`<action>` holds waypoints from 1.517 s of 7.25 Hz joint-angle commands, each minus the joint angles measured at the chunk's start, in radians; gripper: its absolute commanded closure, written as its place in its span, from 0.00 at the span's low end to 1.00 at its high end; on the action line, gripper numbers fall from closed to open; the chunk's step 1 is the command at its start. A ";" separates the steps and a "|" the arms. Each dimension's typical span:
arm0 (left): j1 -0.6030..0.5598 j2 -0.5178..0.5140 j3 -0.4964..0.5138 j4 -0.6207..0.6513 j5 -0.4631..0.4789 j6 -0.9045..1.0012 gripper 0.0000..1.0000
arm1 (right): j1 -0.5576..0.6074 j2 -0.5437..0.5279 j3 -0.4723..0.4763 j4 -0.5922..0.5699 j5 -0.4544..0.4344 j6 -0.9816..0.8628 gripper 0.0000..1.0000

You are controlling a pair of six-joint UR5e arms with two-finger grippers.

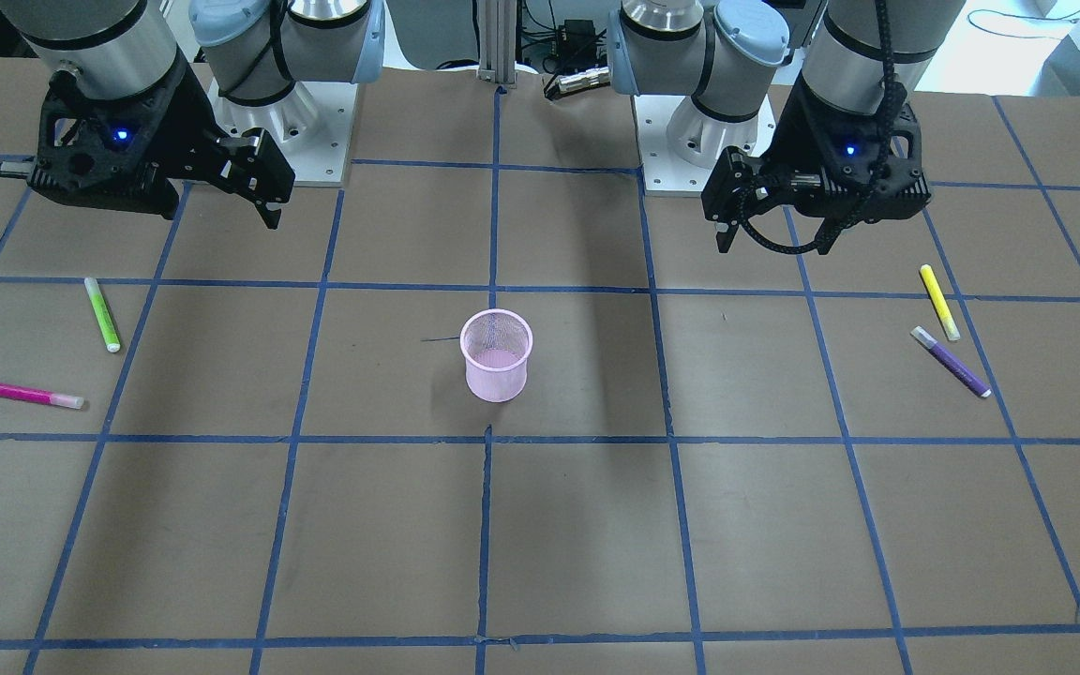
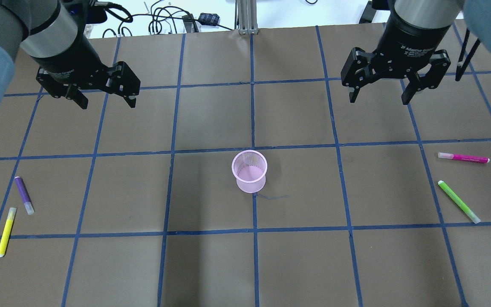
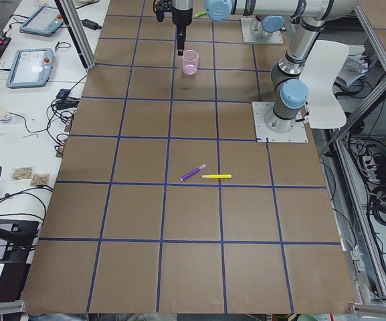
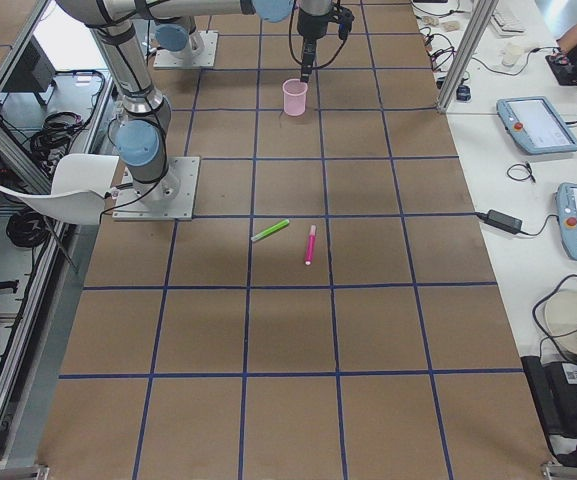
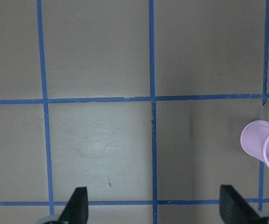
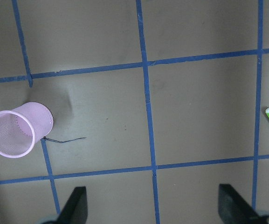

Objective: Insert purple and pink pens into pink cup

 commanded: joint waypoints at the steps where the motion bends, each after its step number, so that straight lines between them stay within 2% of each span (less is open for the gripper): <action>1: -0.002 0.000 -0.002 0.004 0.004 0.006 0.00 | 0.001 0.000 0.005 0.002 0.000 0.000 0.00; 5: 0.000 0.008 -0.022 -0.001 0.007 0.014 0.00 | -0.048 0.004 0.022 0.015 -0.003 -0.145 0.00; 6: 0.009 0.021 -0.037 -0.007 0.010 0.017 0.00 | -0.117 0.004 0.035 0.011 -0.002 -0.252 0.00; 7: 0.015 0.028 -0.052 -0.011 0.016 0.017 0.00 | -0.233 0.003 0.041 0.012 0.000 -0.356 0.05; 8: 0.053 0.031 -0.066 -0.008 0.059 0.035 0.00 | -0.330 0.006 0.044 0.012 0.001 -0.512 0.05; 9: 0.140 0.022 -0.079 0.002 0.068 0.096 0.00 | -0.395 0.007 0.053 -0.006 0.002 -0.673 0.00; 10: 0.243 0.009 -0.095 0.004 0.064 0.101 0.00 | -0.427 0.009 0.082 -0.049 -0.002 -0.758 0.00; 11: 0.324 -0.004 -0.121 0.021 0.062 0.101 0.00 | -0.450 0.020 0.114 -0.151 -0.017 -0.876 0.00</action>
